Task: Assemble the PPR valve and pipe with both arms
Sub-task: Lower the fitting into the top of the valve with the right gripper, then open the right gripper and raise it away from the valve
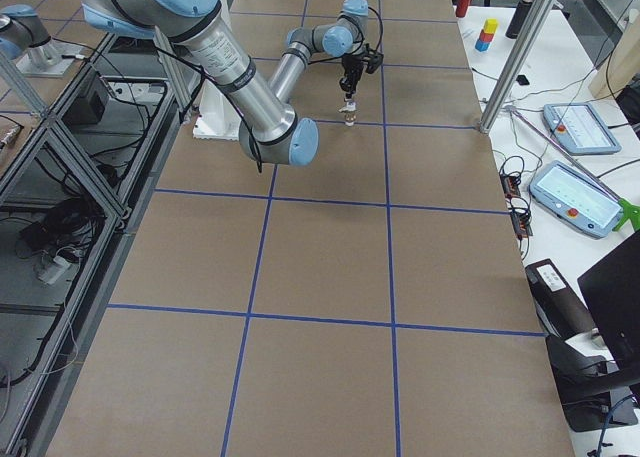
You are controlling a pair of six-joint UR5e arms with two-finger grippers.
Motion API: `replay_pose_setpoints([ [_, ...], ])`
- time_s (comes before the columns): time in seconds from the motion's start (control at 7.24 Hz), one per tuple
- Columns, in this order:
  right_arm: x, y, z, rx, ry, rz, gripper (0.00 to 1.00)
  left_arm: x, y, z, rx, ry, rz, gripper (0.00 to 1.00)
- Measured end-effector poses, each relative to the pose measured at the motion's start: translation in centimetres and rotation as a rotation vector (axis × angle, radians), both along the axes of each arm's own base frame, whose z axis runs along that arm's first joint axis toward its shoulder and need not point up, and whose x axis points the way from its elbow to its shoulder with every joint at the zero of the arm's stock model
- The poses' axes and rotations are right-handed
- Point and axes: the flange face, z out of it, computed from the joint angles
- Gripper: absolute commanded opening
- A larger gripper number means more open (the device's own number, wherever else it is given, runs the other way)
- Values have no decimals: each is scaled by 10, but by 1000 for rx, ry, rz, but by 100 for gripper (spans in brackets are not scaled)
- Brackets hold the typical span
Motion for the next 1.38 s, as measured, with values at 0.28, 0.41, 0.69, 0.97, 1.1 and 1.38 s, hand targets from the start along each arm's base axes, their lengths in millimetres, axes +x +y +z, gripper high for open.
replay_pose_setpoints([
  [0.28, 0, 0, 2, 0, 2, 1, 43, 0, 0, 0, 0, 0, 0, 100],
  [0.41, 1, 0, 2, 0, 2, 2, 55, 0, 0, 1, -1, 1, 0, 100],
  [0.69, 1, 0, 5, -2, 5, 4, 58, 0, 0, 1, -1, 0, 0, 100],
  [0.97, 1, 0, 5, -1, 5, 5, 99, 0, 0, 1, -1, -1, 0, 100],
  [1.1, 1, 0, 2, 3, 2, 3, 100, 0, 0, 1, -1, -1, 0, 100],
  [1.38, 10, -2, -5, 23, -14, 1, 100, 0, -1, 2, -5, -1, -1, 100],
])
